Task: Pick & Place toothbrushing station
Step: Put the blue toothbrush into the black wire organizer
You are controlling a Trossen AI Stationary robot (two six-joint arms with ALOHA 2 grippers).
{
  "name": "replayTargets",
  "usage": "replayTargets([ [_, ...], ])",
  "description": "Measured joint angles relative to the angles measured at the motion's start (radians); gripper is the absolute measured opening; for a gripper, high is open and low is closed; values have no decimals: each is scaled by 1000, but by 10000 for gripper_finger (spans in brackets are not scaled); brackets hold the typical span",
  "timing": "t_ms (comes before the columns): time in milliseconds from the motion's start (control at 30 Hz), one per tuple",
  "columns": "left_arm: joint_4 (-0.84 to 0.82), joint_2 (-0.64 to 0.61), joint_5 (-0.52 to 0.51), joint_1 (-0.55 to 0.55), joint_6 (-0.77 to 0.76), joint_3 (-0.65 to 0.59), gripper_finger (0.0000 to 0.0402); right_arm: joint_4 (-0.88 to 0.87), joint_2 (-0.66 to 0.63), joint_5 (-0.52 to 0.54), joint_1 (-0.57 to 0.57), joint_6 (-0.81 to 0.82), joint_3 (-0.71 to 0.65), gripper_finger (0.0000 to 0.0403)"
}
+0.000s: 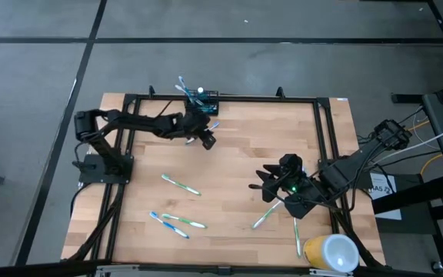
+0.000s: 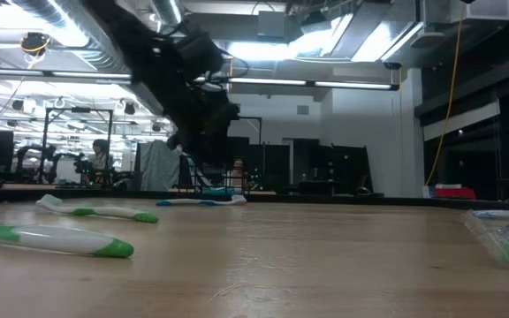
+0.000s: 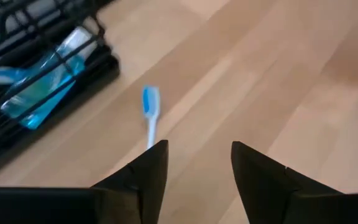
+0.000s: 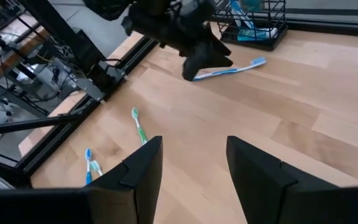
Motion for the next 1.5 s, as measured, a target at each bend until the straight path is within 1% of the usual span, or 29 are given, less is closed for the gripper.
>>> replayTargets([
  [133, -133, 50, 1, 18, 18, 82, 155, 0, 0, 26, 21, 16, 0, 181],
  [200, -198, 73, -2, 18, 19, 102, 154, 0, 0, 45, 32, 30, 0, 181],
  [267, -228, 85, 0, 16, 19, 106, 154, -2, 0, 68, 43, 44, 0, 181],
  [400, -250, 109, -15, 9, 11, 107, 156, -3, 0, 109, 62, 64, 0, 181],
  [500, -243, 136, -1, 18, 13, 107, 155, -3, 0, 131, 71, 79, 0, 180],
  [567, -250, 164, 12, 25, 12, 107, 152, -3, 0, 132, 73, 82, 0, 180],
  [767, -261, 211, -12, 24, 6, 112, 139, -2, 0, 136, 83, 96, 0, 180],
  [867, -287, 215, -13, 23, -24, 112, 123, -1, 0, 145, 91, 109, 0, 180],
  [1033, -303, 200, -4, -15, -31, 110, 75, 0, 0, 146, 92, 119, 0, 180],
  [1133, -367, 159, -78, -71, -53, 103, 64, 0, 0, 147, 92, 121, 0, 180],
  [1200, -418, 115, -182, -103, -58, 100, 66, 0, 0, 157, 92, 133, 0, 180],
  [1267, -453, 70, -305, -107, -58, 106, 75, 1, 0, 168, 96, 135, 0, 180],
  [1300, -485, 52, -348, -102, -57, 106, 81, 1, 0, 175, 98, 137, 0, 180],
  [1367, -532, 32, -373, -75, -39, 103, 95, 1, 0, 191, 101, 140, 0, 180],
  [1500, -588, 4, -341, 20, -33, 103, 129, 1, 0, 199, 101, 137, 0, 180],
])
